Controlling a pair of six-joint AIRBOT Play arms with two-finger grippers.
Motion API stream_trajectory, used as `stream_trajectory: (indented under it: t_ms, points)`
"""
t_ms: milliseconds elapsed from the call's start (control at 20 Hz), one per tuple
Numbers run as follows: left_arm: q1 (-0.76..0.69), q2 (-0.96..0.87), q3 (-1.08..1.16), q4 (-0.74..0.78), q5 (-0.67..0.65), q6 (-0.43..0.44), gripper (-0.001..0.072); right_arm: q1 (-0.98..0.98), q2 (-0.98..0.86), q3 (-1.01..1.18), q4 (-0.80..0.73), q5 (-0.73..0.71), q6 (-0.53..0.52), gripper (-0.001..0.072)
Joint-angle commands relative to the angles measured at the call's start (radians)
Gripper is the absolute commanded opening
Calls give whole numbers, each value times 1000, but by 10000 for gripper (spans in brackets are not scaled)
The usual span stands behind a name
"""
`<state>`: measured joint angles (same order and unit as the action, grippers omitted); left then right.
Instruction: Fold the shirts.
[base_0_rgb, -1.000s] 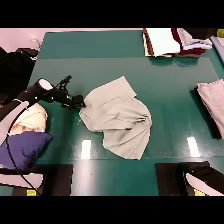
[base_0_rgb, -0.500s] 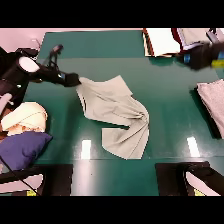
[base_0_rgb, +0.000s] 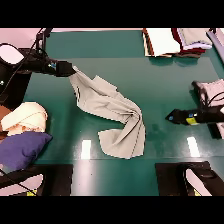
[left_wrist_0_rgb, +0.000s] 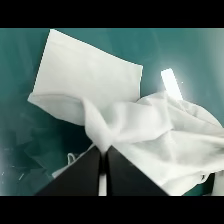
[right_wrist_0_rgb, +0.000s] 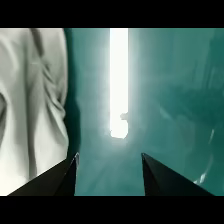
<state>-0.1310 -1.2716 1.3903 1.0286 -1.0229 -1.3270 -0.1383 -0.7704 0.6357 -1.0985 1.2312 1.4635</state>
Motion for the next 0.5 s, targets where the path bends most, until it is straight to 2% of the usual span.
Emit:
stream_trajectory:
  t_ms: [0, 400, 450]
  points:
    - [0, 3, 4, 5, -11, 0, 24, 3, -58, -134, 122, -78, -18, 460]
    - [0, 3, 4, 5, -32, 0, 25, 359, -332, -136, 239, -277, -25, 458]
    - [0, 3, 4, 5, -39, 0, 25, 389, -350, -135, 262, -296, -26, 434]
